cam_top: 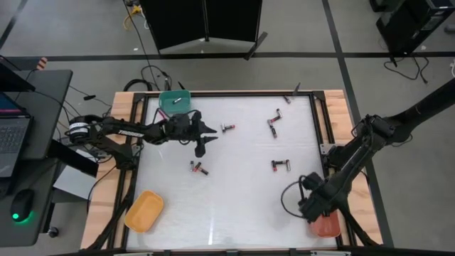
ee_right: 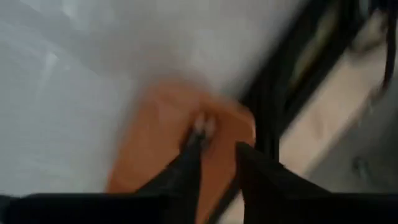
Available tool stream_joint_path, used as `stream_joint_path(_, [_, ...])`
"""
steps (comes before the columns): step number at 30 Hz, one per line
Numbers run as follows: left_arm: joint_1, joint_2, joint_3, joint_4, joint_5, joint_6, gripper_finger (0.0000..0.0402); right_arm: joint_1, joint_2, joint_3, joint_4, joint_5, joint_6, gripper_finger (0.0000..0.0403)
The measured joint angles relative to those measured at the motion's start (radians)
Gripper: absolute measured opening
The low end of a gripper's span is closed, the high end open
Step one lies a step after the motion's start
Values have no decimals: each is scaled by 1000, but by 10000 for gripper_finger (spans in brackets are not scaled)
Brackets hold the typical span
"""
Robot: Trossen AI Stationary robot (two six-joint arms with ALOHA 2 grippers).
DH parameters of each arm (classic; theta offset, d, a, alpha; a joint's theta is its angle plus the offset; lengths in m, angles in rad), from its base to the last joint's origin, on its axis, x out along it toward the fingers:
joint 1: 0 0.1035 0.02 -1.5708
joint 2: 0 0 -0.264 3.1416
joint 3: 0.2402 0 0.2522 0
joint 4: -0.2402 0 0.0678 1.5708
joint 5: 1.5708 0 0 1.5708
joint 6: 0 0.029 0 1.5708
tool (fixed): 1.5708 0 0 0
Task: Sort batteries
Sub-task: Put the top center red battery into the yellow bin
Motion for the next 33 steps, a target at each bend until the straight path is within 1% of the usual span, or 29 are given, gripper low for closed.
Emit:
stream_joint_path(4, [-15, 0, 86, -236, 0, 21, 131, -107, -37, -12, 3, 237, -217, 23])
stream_joint_path(5, [-22, 0, 109, -296, -6, 22, 131, -140, -46, -21, 7, 284, -278, 13])
stream_joint_path(6, [-31, 0, 130, -350, -13, 22, 131, -175, -55, -33, 18, 328, -341, 10])
stream_joint_path(9, [-57, 0, 190, -507, -58, 20, 131, -297, -85, -82, 73, 420, -521, 20])
stream_joint_path(11, [-72, 0, 224, -574, -105, -5, 131, -383, -105, -128, 158, 461, -653, 19])
stream_joint_path(13, [-78, 0, 249, -604, -128, -13, 131, -472, -122, -186, 285, 477, -808, 12])
stream_joint_path(15, [-73, 1, 276, -615, -131, 6, 129, -552, -135, -243, 445, 478, -971, 8])
stream_joint_path(17, [-50, 15, 325, -635, -129, 43, 119, -624, -143, -291, 598, 456, -1116, 10])
stream_joint_path(19, [-13, 50, 398, -701, -131, 67, 94, -679, -145, -324, 713, 424, -1227, 15])
stream_joint_path(21, [24, 100, 476, -780, -116, 95, 61, -715, -145, -341, 784, 408, -1309, 15])
stream_joint_path(23, [55, 159, 547, -833, -90, 122, 26, -737, -145, -349, 818, 407, -1365, 10])
stream_joint_path(25, [84, 217, 609, -860, -70, 144, 9, -748, -145, -353, 841, 419, -1403, 7])
stream_joint_path(28, [123, 300, 685, -877, -39, 157, 15, -755, -145, -365, 880, 430, -1437, 9])
stream_joint_path(32, [157, 403, 758, -887, 77, 184, 25, -756, -145, -405, 949, 430, -1452, 13])
stream_joint_path(33, [159, 425, 776, -888, 86, 187, 27, -756, -145, -418, 966, 431, -1453, 12])
